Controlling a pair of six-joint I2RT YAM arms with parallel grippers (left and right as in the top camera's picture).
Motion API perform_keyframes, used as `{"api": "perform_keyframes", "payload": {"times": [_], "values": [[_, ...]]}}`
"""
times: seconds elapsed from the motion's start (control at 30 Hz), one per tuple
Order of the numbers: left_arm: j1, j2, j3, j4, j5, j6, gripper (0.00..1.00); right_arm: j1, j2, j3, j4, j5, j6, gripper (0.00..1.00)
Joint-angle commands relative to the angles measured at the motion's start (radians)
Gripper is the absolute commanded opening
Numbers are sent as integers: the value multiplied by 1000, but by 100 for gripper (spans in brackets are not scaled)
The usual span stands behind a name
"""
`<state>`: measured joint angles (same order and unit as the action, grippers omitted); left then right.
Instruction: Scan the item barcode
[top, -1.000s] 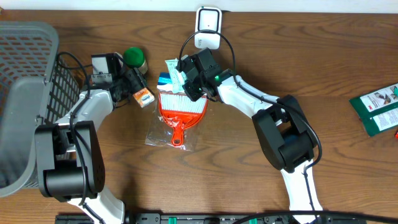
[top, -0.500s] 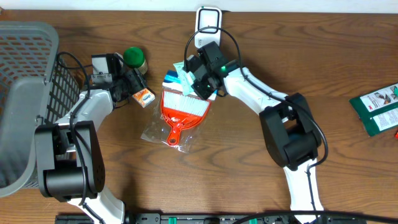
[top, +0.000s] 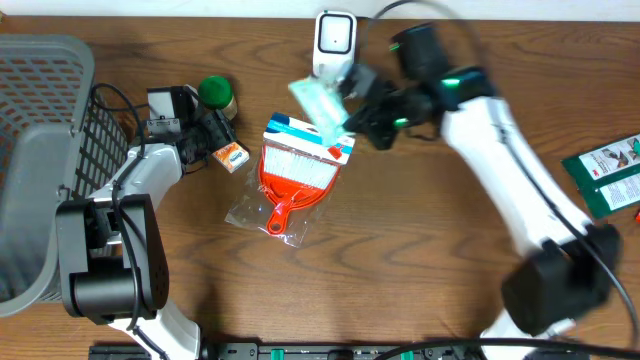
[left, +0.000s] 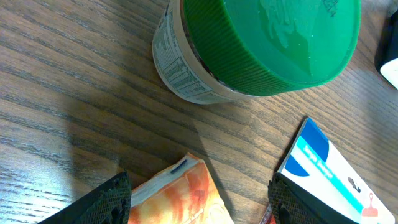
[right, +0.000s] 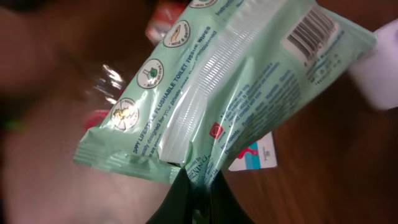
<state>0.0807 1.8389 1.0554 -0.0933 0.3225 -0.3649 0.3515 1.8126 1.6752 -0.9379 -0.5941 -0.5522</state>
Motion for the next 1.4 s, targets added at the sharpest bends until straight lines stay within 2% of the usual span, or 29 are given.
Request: {"api": "perform_keyframes", "payload": {"times": [0.0,0.1,0.17,0.37,0.5,0.6,0.73,0.97,1.2,1.37], "values": [[8,-5,40,0,-17,16,71,-66,-109,19,-57,-270,-85,1],[8,-5,40,0,-17,16,71,-110,-187,19,-163,-406,-144,1],[8,-5,40,0,-17,16,71,-125,-232,19,-249,-428,-174,1],[8,-5,40,0,-17,16,71,-123,-331,19,-583,-416,-335,1],[8,-5,40,-1,-17,16,71,-121,-383,19,-705,-338,-385,1],[8,-5,40,-8,-16,16,71,-121,-412,19,-703,-209,-331,1],[8,-5,40,-29,-16,16,71,-115,-421,19,-617,-28,-126,1],[8,-5,40,-28,-17,16,71,-52,-420,19,-565,128,-87,1],[8,-5,40,-14,-18,16,71,4,-422,19,-558,154,-87,1],[8,-5,40,-6,-18,16,71,26,-437,21,-505,254,-22,1]]}}
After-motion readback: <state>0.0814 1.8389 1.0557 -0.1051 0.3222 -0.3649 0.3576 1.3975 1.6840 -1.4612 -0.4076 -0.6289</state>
